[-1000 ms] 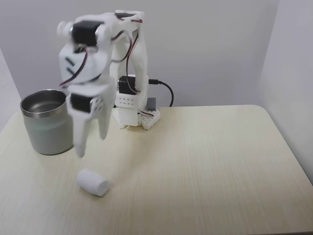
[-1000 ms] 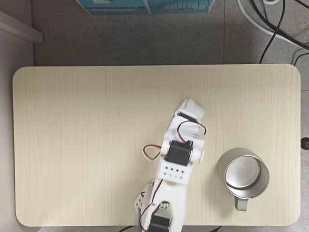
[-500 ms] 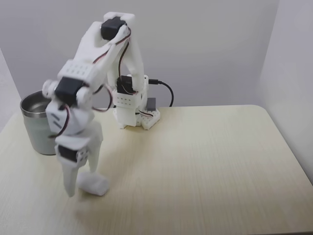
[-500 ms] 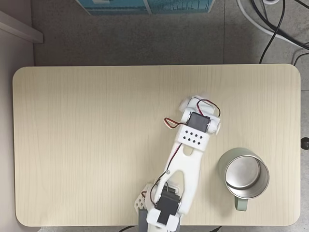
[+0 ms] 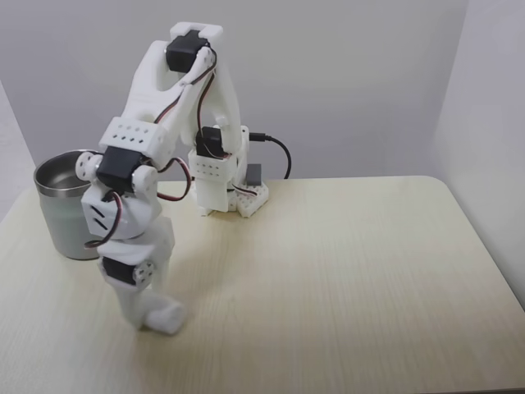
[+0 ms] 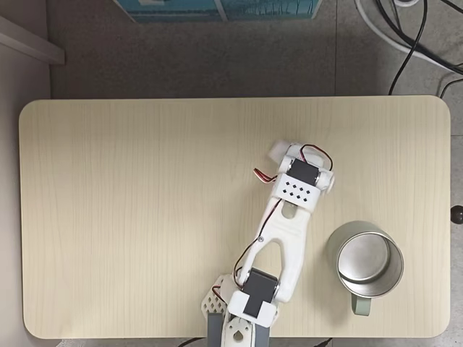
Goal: Grasp a dressing and put it in the cup.
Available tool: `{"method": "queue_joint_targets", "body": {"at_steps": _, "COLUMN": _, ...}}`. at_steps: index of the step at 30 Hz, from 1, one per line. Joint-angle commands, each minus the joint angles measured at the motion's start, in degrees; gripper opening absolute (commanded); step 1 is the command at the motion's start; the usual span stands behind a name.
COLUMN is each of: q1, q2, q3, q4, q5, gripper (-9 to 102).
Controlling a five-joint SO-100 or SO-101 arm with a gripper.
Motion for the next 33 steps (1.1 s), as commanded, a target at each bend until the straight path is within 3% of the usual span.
{"method": "queue_joint_targets", "body": {"at_steps": 1, "q1": -0.62, "q2": -0.53, "q3": 1.76, "q4": 0.09, "q5": -0.53, "gripper": 6}}
{"method": "queue_joint_targets", "body": {"at_steps": 10, "q1": -0.62, "q2": -1.76, "q3": 2.99, "q4": 2.81, "q5": -1.41, "gripper": 0}}
{"method": "queue_joint_targets", "body": {"at_steps": 26, "q1": 1.49, "q2": -11.78, "q3": 35.51, "q4": 40.43, "q5": 0.88, "gripper": 0}}
{"method": "queue_joint_targets", "body": {"at_steps": 33, "q1": 2.29, "q2": -14.85, "q3": 40.52, "q4": 42.71, "q5": 1.85, "gripper": 0}}
